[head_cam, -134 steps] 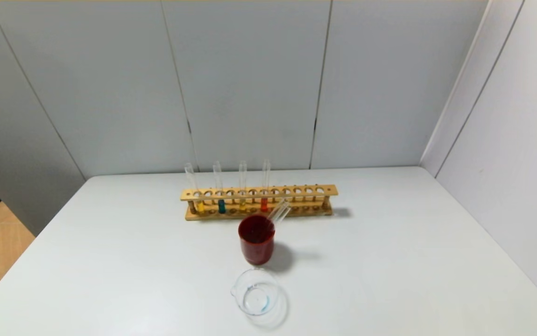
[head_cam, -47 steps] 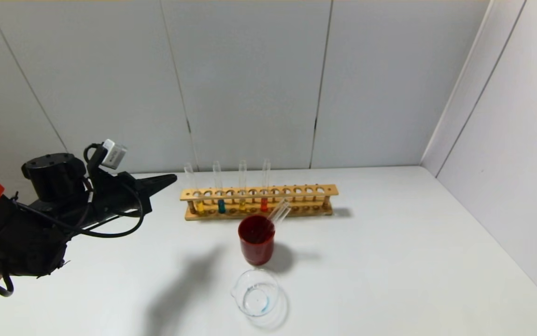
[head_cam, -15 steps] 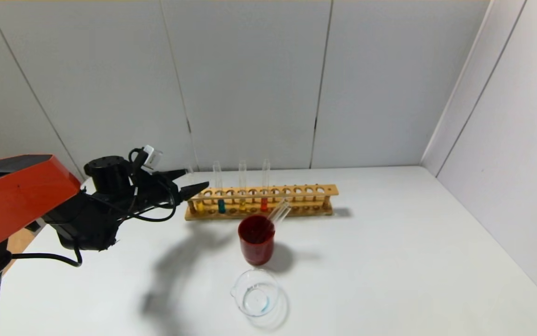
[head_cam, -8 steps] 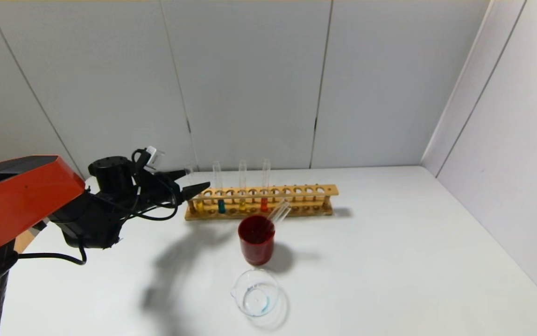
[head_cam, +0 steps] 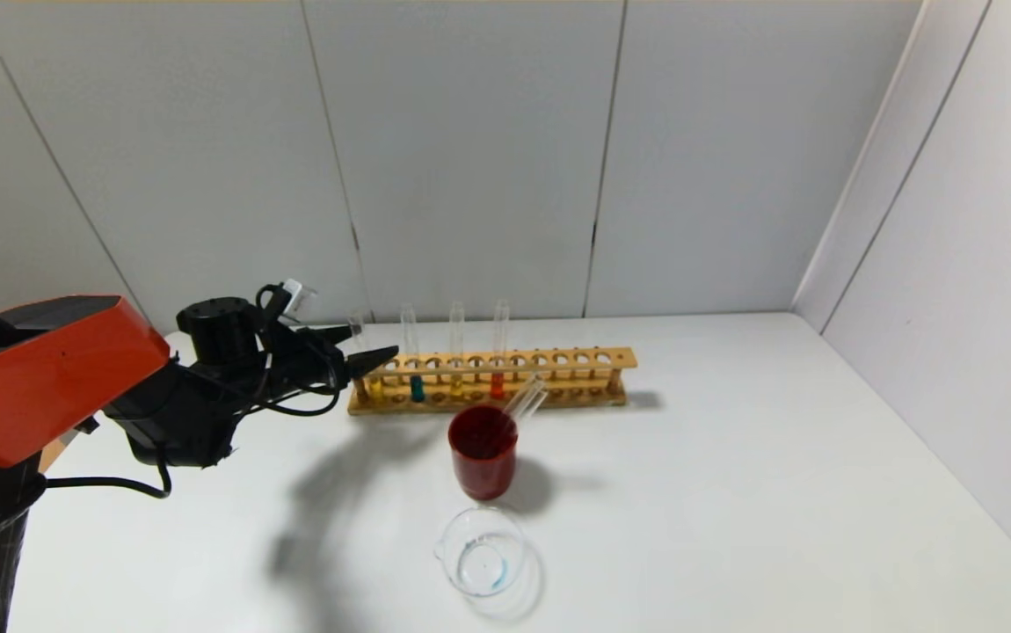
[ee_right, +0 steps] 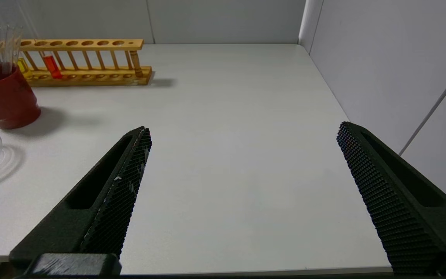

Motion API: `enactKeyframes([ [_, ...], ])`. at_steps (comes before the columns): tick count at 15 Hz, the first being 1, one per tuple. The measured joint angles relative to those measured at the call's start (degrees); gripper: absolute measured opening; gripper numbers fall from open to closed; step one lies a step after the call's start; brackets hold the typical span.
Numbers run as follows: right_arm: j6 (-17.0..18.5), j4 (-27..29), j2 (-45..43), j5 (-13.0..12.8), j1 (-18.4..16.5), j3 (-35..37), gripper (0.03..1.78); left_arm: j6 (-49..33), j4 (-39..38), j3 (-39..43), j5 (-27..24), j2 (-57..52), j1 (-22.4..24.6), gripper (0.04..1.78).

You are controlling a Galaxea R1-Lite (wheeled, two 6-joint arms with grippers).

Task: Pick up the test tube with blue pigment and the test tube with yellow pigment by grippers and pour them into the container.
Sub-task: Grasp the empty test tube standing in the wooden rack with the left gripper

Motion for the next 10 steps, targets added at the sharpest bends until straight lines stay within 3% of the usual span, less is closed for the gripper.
enactKeyframes([
  [2,0.0,0.0,0.0,0.0,0.0,0.0,1.75,0.0,0.0,-0.2,0.0,0.1,0.0,1.37],
  [8,0.0,0.0,0.0,0.0,0.0,0.0,1.75,0.0,0.1,-1.0,0.0,0.5,-0.7,0.39],
  [10,0.0,0.0,0.0,0.0,0.0,0.0,1.75,-0.1,0.1,-1.1,0.0,0.5,-0.7,0.33],
])
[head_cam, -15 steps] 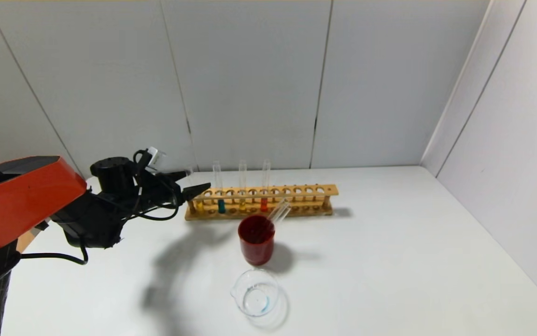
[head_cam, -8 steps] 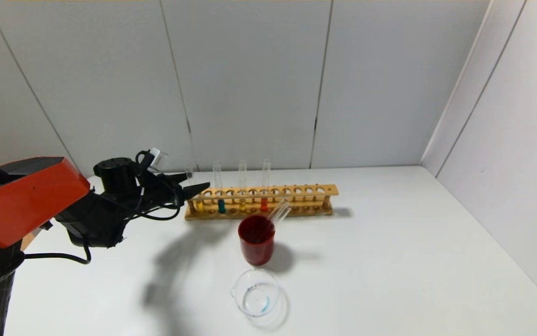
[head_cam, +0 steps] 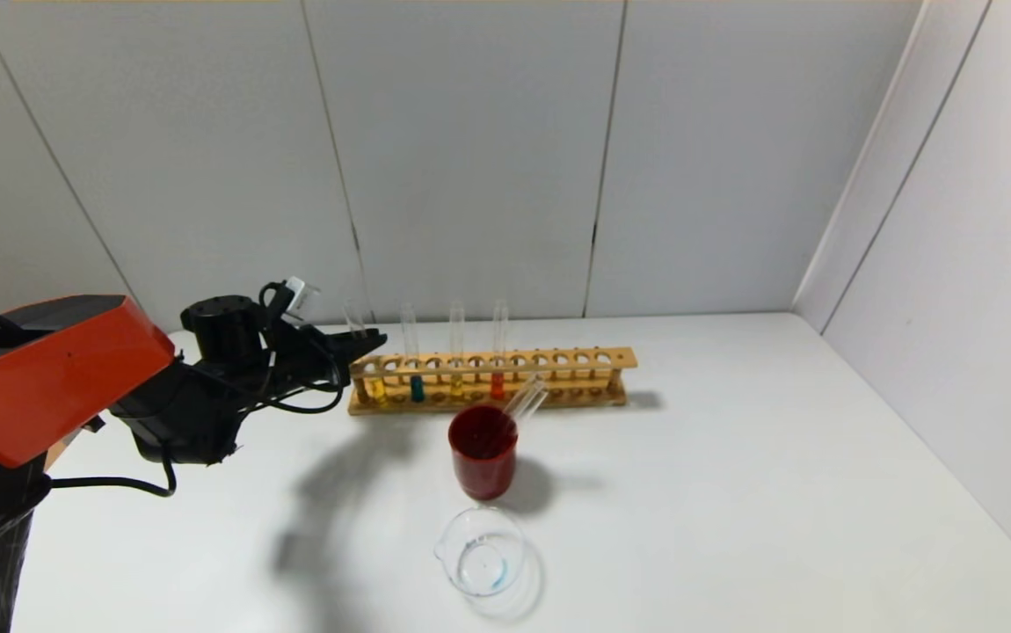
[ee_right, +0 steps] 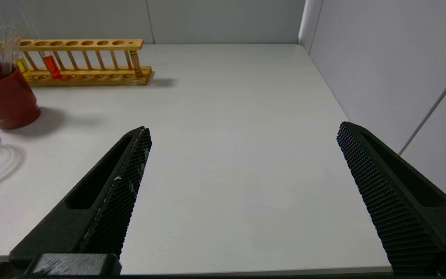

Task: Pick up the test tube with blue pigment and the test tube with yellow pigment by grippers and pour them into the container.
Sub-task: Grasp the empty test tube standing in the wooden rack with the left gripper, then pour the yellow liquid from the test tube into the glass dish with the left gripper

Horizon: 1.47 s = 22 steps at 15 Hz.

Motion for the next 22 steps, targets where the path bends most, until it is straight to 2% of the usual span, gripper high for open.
enactKeyframes([
  [10,0.0,0.0,0.0,0.0,0.0,0.0,1.75,0.1,1.0,-0.3,0.3,-4.7,-0.2,0.33],
  [16,0.0,0.0,0.0,0.0,0.0,0.0,1.75,0.1,8.7,0.2,1.5,-18.0,0.0,0.33],
  [22,0.0,0.0,0.0,0.0,0.0,0.0,1.75,0.2,21.1,3.8,3.3,-37.2,0.0,0.33],
])
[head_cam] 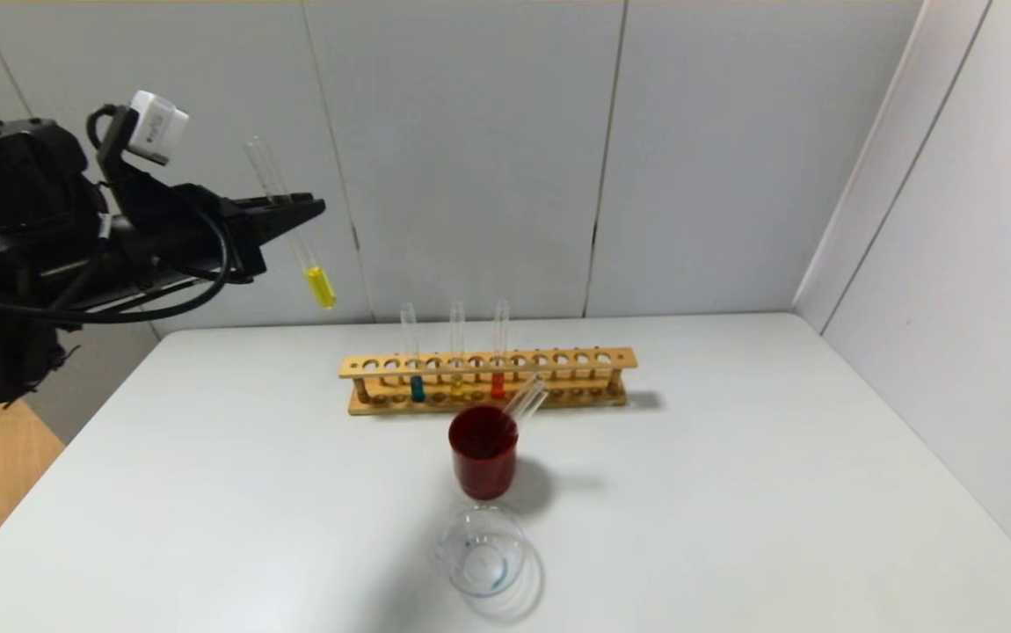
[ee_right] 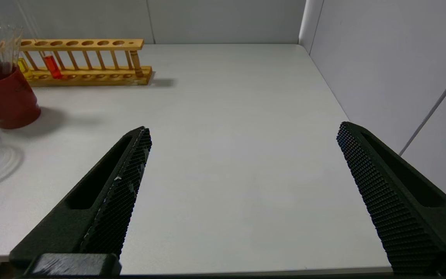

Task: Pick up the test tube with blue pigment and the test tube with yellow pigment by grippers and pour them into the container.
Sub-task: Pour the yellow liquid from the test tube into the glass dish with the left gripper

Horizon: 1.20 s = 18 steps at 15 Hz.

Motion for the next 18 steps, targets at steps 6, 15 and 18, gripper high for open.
enactKeyframes([
  [6,0.0,0.0,0.0,0.0,0.0,0.0,1.75,0.4,12.9,13.0,2.0,-23.4,0.0,0.33],
  [15,0.0,0.0,0.0,0.0,0.0,0.0,1.75,19.2,49.8,23.3,20.9,-44.9,-0.3,0.33],
  [18,0.0,0.0,0.0,0.0,0.0,0.0,1.75,19.1,50.3,24.7,21.1,-44.6,-3.1,0.33],
])
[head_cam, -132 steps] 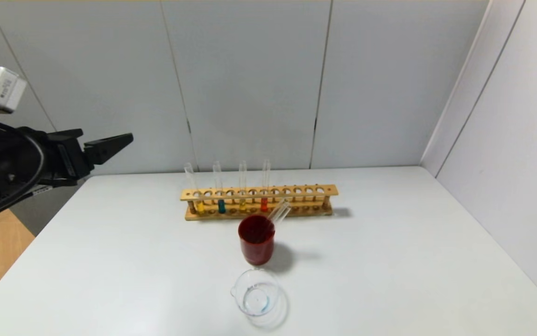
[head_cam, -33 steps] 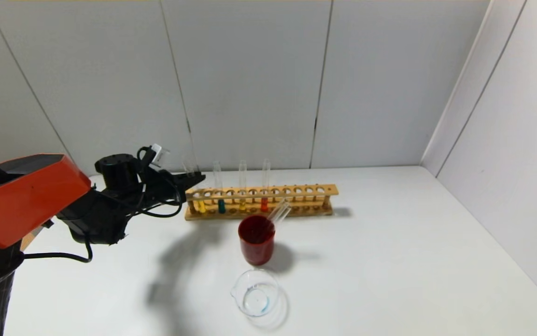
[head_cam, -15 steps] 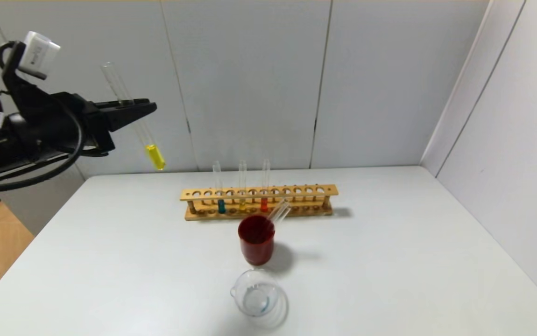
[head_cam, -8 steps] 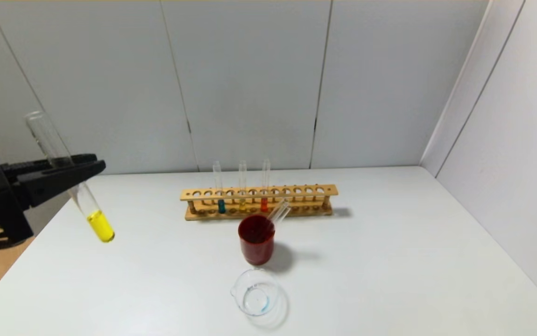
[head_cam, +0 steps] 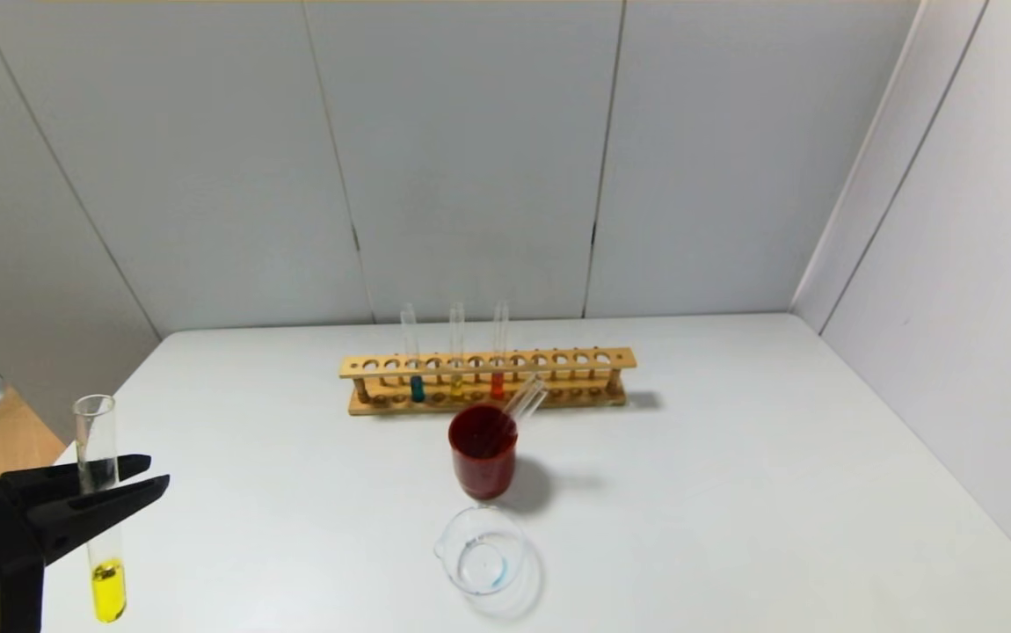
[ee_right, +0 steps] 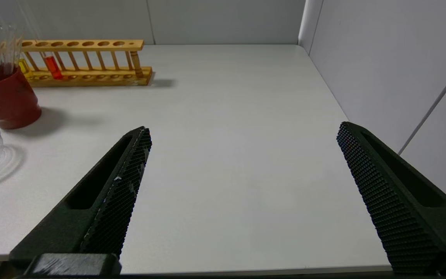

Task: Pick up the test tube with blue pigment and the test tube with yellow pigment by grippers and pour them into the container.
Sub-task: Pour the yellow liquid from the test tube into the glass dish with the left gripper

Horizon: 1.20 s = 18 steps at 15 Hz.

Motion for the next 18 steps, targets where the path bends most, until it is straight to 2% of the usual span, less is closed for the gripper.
enactKeyframes([
  [5,0.0,0.0,0.0,0.0,0.0,0.0,1.75,-3.2,-3.6,1.1,0.2,4.0,-9.2,0.33],
  [9,0.0,0.0,0.0,0.0,0.0,0.0,1.75,-3.7,-13.1,3.7,1.4,10.0,-11.4,0.33],
  [12,0.0,0.0,0.0,0.0,0.0,0.0,1.75,-1.3,-18.7,5.4,7.2,15.9,-13.0,0.33],
  [15,0.0,0.0,0.0,0.0,0.0,0.0,1.75,5.8,-22.5,5.3,14.7,21.5,-17.2,0.33],
  [18,0.0,0.0,0.0,0.0,0.0,0.0,1.75,8.5,-24.4,4.2,18.0,25.8,-21.6,0.33],
])
